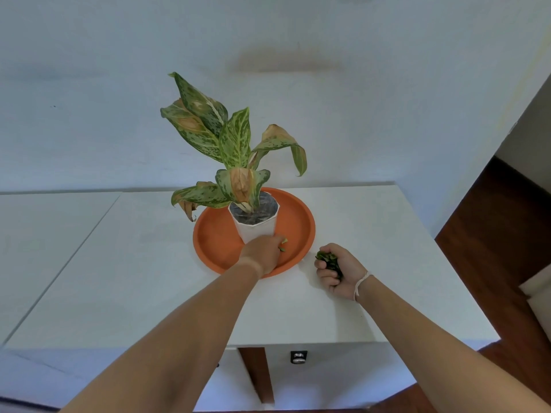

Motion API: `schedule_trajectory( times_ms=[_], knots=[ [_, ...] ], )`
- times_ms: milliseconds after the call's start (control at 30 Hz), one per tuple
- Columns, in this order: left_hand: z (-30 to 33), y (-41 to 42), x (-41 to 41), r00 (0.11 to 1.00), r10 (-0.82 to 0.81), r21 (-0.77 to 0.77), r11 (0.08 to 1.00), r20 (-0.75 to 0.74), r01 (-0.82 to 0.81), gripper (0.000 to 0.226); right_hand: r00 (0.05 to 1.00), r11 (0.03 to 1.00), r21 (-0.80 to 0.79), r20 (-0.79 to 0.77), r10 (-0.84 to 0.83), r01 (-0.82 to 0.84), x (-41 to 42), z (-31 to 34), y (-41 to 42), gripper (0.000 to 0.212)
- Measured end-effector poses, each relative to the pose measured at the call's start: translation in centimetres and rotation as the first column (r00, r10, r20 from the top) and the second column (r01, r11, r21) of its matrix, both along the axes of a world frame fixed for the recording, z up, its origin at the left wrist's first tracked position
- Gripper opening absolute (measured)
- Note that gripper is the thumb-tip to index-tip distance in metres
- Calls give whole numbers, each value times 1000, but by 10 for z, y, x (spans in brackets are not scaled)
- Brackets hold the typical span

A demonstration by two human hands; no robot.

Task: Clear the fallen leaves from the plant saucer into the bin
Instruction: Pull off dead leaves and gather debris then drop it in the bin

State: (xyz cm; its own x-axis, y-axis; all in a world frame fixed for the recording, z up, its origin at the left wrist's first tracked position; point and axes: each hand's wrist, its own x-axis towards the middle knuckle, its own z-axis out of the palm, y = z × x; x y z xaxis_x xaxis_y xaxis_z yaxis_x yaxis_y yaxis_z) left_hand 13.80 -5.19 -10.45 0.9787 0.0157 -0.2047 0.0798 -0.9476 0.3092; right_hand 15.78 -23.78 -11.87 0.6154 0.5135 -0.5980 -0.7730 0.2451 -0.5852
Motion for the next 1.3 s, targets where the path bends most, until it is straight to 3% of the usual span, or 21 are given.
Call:
schedule_trajectory(
  times_ms=[200, 400, 633, 733, 1000, 1167, 1300],
  knots=[
    [-2, -5, -2, 988, 75, 7, 997, 136, -76, 26, 999, 999, 22, 6, -31, 31, -2, -2, -1, 29],
    [0, -7, -6, 985, 80, 11, 997, 150, -82, 24, 999, 1000, 3, 27, -25, 25, -4, -3, -1, 30],
    [9, -9, -20, 979, 177, -196, 968, 104, -154, 18, 997, 998, 1, 50, -61, 61, -11, -3, 0, 26],
    [18, -10, -28, 973, 213, -319, 932, 91, -175, 26, 993, 994, -3, 51, -107, 107, -17, -3, -1, 27],
    [33, -13, -49, 949, 310, -643, 738, 56, -203, 29, 967, 964, -120, 127, -222, 237, -39, -2, -2, 24],
    [28, -7, -57, 924, 307, -835, 427, -228, -348, 27, 945, 927, -249, 241, -221, 280, -50, 1, -1, 14],
    [20, 4, -67, 909, 230, -864, 297, -348, -406, 23, 926, 873, -386, 338, -167, 299, -55, 1, 6, 31]
  ],
)
